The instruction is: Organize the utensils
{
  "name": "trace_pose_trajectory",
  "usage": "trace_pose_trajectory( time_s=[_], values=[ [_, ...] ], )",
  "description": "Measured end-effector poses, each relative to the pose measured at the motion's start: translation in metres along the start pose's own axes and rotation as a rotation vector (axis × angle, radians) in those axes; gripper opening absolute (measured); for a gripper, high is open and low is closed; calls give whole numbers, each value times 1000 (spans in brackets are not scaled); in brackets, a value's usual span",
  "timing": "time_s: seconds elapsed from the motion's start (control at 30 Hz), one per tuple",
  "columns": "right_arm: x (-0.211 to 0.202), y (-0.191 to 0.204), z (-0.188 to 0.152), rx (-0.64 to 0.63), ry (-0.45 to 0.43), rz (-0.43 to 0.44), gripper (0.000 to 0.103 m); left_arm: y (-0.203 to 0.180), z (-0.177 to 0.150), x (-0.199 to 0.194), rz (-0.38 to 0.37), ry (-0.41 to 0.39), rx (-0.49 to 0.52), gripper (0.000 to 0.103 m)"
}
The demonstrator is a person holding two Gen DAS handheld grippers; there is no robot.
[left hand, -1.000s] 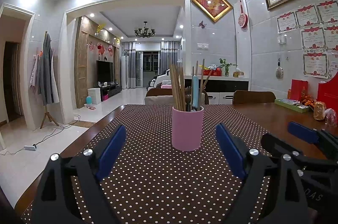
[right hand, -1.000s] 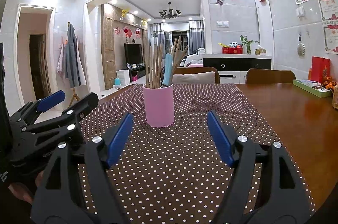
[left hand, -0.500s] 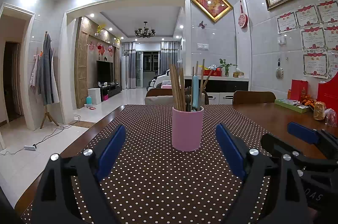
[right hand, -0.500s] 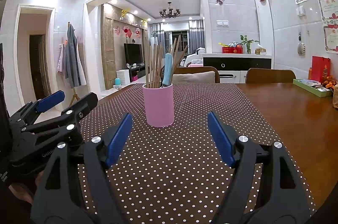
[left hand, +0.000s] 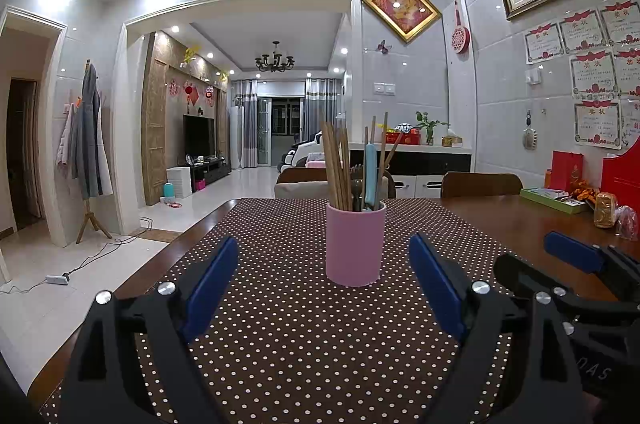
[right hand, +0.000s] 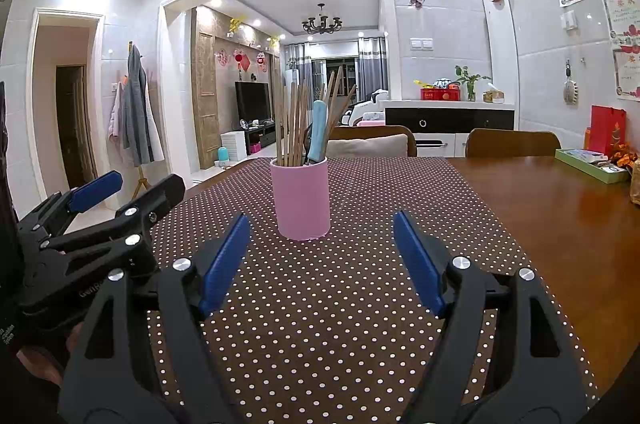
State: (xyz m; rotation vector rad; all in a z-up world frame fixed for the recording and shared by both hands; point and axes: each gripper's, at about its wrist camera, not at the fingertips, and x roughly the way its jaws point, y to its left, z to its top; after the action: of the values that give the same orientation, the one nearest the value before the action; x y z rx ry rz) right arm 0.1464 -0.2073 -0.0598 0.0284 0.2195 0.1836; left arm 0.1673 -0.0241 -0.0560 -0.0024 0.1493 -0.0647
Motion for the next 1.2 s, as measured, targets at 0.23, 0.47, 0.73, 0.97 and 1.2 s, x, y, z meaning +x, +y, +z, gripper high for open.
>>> trace_pose_trajectory(
  time_s=[0.23,0.47,0.73,0.97,1.2],
  values=[
    [0,1,-1,2,1,0,75,0,0,0,-1,0,0,86],
    [0,0,0,2,0,0,75,0,0,0,0,0,0,86],
    [0,1,0,3,1,0,75,0,0,0,0,0,0,86],
    [-1,2,0,3,1,0,75,0,0,0,0,-2,-1,86],
    [-1,2,0,4,1,2,75,-1,0,-1,-3,0,-3,86]
  ],
)
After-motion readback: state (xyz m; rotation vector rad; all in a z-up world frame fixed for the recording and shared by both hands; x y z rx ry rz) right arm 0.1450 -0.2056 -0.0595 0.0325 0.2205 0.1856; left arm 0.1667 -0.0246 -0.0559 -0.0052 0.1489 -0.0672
